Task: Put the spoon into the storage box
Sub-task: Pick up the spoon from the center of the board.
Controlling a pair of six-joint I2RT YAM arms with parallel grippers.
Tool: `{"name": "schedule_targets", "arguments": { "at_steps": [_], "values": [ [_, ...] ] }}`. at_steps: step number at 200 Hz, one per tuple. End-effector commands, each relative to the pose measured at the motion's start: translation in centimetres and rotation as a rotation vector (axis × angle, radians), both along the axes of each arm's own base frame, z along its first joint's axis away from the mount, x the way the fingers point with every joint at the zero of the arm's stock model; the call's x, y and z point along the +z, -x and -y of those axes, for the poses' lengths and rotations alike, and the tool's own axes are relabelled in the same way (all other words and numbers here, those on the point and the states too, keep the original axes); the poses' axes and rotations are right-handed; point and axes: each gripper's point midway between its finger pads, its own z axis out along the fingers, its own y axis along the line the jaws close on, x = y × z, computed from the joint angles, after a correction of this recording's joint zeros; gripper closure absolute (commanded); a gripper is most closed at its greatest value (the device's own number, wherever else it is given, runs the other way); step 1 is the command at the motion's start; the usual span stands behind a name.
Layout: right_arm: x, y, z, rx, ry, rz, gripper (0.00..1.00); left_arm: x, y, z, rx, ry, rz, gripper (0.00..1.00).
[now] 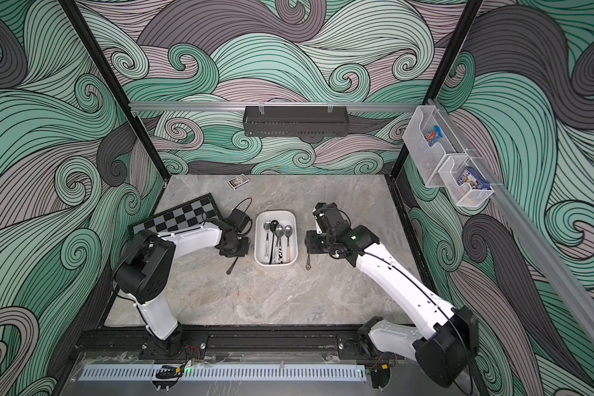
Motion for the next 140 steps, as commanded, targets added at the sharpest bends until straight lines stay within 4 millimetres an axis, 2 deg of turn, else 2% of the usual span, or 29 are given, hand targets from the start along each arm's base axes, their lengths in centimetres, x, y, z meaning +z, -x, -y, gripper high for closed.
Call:
{"name": "schedule_targets", "arguments": {
  "at_steps": [1, 31, 66, 107, 140],
  "values": [
    [0.0, 0.4, 0.2, 0.007, -0.011, -0.001, 0.51, -2.9, 2.6, -1.4, -0.001, -0.083, -0.119, 0.81],
    [-1.0, 0.5, 1.1, -0.009, 0.005, -0.017, 0.51, -2.6, 2.7, -1.7, 0.014, -0.093, -0.113, 1.00],
    [-2.1, 0.8, 2.0, -0.029, 0.011, -0.036, 0.51, -0.7, 2.5, -1.6, 0.028, -0.068, -0.077, 1.00],
    [-3.2, 0.7, 3.0, -0.054, 0.005, -0.045, 0.51, 4.7, 2.5, -1.4, 0.050, 0.002, 0.015, 1.00],
    [-4.3, 0.8, 3.7, -0.071, -0.011, -0.066, 0.51, 9.4, 2.7, 0.4, 0.017, 0.080, 0.095, 1.00]
  ]
}}
